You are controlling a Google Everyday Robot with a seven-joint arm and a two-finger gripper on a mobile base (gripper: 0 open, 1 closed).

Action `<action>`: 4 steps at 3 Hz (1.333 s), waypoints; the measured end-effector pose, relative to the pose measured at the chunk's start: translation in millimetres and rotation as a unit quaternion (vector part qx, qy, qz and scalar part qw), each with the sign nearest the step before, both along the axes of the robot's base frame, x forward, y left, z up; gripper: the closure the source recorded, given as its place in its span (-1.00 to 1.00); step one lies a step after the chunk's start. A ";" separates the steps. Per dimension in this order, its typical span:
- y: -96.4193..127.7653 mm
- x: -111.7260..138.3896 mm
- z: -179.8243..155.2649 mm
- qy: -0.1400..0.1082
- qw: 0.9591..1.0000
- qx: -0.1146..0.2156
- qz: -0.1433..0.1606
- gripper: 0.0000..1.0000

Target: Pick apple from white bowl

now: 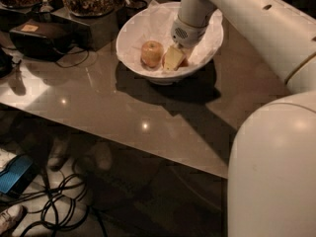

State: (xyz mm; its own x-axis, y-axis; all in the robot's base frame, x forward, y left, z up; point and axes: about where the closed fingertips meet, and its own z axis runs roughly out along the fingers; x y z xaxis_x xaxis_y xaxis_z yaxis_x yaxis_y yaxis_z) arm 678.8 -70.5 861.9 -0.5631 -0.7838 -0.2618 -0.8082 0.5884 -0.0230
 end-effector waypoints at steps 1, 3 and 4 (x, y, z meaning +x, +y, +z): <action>0.0 0.0 0.0 0.000 1.000 0.000 0.000 0.32; 4.5 -6.3 27.6 -0.025 0.999 0.015 0.013 1.00; 8.2 -16.4 55.3 -0.047 0.998 0.031 0.027 1.00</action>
Offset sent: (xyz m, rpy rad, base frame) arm -0.0025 -0.0005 0.0044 0.0115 -0.0066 0.0055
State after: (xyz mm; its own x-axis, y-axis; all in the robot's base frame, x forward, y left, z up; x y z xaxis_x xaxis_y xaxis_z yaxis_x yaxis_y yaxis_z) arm 662.4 -62.2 917.2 -0.4919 -0.7926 -0.3602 -0.8344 0.5473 -0.0648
